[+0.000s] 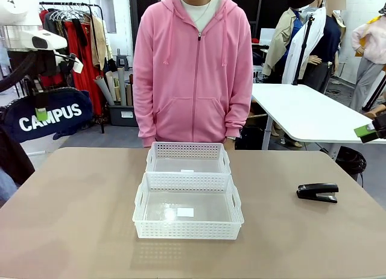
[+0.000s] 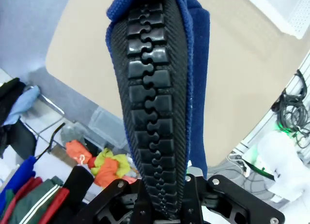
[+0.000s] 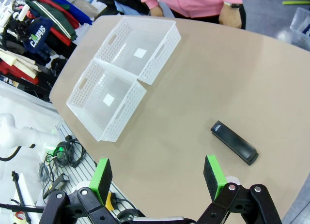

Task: Distribute items into two baskets.
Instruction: Pick up the Pencil pouch that the person points to, then move the picked Pencil pouch towards the Organizing basket indicated by the person, stopping as directed.

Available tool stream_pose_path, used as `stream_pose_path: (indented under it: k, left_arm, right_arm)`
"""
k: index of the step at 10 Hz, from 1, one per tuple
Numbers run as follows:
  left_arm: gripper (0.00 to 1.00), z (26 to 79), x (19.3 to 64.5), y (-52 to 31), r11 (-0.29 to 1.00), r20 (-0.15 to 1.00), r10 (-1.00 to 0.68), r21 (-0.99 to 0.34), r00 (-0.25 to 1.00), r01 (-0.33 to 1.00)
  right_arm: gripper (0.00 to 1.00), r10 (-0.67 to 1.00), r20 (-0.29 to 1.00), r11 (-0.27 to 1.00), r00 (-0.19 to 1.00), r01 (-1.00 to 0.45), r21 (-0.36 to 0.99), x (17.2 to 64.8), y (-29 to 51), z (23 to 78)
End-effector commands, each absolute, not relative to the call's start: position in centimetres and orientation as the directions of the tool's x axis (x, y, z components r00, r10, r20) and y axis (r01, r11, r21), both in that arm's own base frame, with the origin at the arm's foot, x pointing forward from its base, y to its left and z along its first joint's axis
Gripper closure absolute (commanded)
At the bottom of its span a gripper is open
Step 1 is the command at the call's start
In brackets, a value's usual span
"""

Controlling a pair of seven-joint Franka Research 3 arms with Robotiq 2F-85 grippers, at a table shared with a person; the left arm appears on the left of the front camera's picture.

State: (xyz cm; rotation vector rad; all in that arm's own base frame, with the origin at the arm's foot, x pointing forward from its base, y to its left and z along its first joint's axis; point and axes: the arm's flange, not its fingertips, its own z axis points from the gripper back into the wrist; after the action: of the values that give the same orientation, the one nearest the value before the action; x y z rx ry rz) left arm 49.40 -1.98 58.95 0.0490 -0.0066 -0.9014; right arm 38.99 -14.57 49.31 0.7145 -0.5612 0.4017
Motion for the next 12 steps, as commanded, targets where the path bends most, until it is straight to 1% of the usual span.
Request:
stream_pose_path:
  k: [1,12]
  left_arm:
    - [1.00,58.81,49.53,-1.86,0.631,-0.017,-0.775,0.036,0.632,0.775]
    - [1.00,58.81,49.53,-1.86,0.631,-0.017,-0.775,0.036,0.632,0.775]
  right_arm:
    - [0.00,0.151,0.614,0.682,0.775,-0.531,0.502,39.04,-14.51,49.46]
    - [0.00,0.151,0.614,0.682,0.775,-0.531,0.502,39.04,-14.51,49.46]
